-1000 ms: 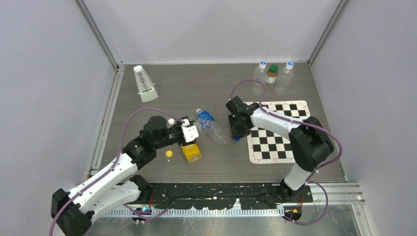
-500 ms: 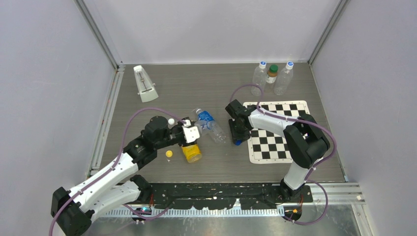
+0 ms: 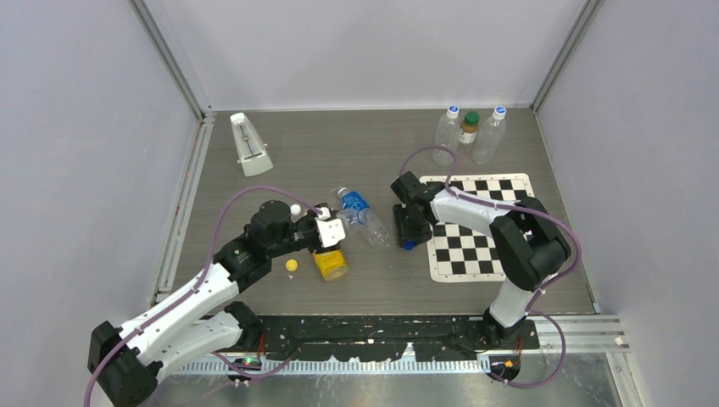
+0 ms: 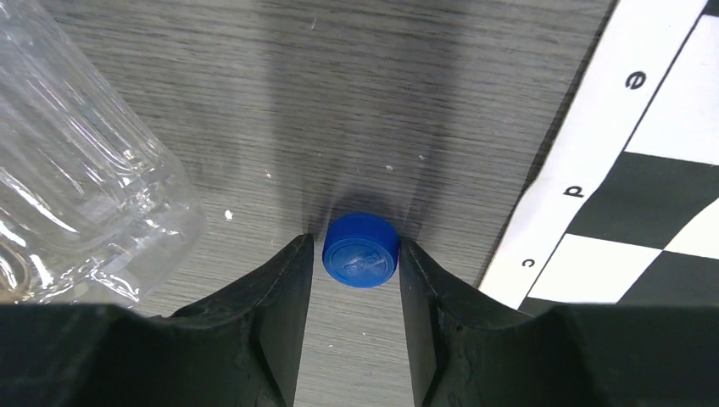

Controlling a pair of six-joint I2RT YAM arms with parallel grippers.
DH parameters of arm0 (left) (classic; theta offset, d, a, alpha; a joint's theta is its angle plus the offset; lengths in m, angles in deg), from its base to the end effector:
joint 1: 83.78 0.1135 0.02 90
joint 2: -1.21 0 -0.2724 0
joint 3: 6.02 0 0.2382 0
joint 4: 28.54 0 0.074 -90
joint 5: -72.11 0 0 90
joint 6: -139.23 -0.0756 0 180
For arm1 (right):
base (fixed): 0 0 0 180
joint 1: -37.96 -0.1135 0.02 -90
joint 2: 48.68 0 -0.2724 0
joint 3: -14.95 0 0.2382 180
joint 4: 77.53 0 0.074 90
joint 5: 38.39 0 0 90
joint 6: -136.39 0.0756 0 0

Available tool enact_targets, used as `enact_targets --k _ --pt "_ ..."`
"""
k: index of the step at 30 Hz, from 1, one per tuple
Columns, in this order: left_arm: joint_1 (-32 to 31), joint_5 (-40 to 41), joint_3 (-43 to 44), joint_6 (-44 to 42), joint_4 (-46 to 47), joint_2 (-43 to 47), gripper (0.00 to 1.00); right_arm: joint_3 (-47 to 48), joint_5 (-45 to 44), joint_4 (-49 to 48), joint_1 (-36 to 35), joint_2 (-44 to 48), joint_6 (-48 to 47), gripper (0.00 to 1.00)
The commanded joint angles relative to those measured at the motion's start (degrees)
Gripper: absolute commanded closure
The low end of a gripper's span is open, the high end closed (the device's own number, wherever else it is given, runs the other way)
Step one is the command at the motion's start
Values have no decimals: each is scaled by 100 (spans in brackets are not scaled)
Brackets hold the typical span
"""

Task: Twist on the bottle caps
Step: Screw the bottle cap onto the plastic bottle.

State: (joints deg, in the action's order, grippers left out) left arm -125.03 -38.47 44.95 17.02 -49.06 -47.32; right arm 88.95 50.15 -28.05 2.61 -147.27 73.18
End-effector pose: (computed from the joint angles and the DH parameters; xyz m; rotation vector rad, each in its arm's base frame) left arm 0.1443 -0.1619 0.2828 1.3183 1.3540 -0.4462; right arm 0.2608 0.1826 0.1399 -0.2102 2.8775 0.1768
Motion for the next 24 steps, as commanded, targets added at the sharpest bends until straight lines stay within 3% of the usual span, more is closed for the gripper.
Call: enact_targets --k 1,7,17,24 --pt "-39 -88 5 -92 88 -15 60 -259 62 -325 101 26 166 52" --pt "-57 -91 1 -90 87 -34 60 -357 269 -424 194 113 232 55" --pt "-75 -102 8 -93 67 -42 60 -404 233 -425 209 147 213 70" --pt "-84 -137 24 -92 44 -33 60 -210 390 -118 213 577 -24 75"
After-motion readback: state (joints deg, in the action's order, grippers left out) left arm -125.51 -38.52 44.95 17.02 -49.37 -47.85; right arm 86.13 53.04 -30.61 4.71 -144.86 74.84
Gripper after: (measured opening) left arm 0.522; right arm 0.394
